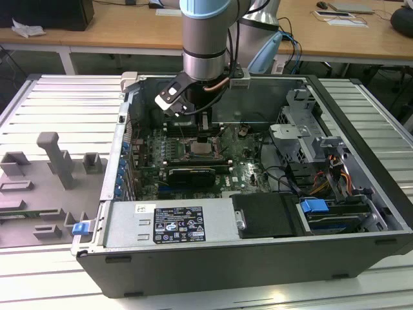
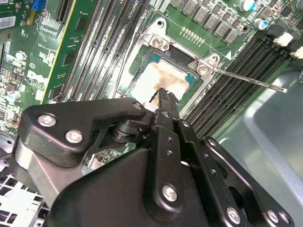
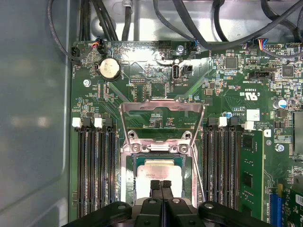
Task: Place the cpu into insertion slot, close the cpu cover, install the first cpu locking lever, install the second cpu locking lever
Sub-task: 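Close the cpu cover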
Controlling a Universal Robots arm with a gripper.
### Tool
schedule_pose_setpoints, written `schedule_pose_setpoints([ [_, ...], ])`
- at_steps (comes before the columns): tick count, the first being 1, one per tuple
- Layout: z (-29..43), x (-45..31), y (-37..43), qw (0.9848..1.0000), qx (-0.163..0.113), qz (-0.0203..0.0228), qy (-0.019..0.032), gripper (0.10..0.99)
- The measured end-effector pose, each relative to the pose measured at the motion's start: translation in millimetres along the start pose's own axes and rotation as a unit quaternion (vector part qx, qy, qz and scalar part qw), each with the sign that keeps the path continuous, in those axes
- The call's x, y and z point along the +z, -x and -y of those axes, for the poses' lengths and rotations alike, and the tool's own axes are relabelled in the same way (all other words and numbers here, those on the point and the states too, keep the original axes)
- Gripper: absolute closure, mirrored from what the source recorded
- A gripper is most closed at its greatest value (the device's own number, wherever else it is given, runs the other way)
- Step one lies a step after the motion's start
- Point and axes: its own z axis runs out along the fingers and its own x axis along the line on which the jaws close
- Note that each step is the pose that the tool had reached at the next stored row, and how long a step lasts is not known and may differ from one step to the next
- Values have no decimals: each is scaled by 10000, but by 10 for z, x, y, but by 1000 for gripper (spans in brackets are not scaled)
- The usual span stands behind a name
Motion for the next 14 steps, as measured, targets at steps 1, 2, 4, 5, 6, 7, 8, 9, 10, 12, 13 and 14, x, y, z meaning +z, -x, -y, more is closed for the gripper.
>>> schedule_pose_setpoints([
  [1, -1, -12, 0, 10000, 0, 0, 0, 976],
  [2, -1, -18, -1, 10000, 0, -1, 0, 976],
  [4, -15, -19, 0, 10000, 0, 0, -1, 976],
  [5, -31, -18, 0, 10000, 0, 0, -3, 976],
  [6, -32, -23, 0, 10000, 0, 1, -4, 976],
  [7, -33, -48, -1, 10000, -1, 1, -4, 976],
  [8, -34, -74, -1, 10000, -1, 0, -4, 976],
  [9, -37, -133, -2, 10000, -2, 0, -4, 976],
  [10, -39, -172, -2, 10000, -2, 1, -4, 976],
  [12, -44, -270, -4, 10000, -5, 2, -4, 976],
  [13, -45, -281, -4, 10000, -6, 5, -4, 976],
  [14, -78, -279, -4, 10000, -9, 19, -4, 976],
])
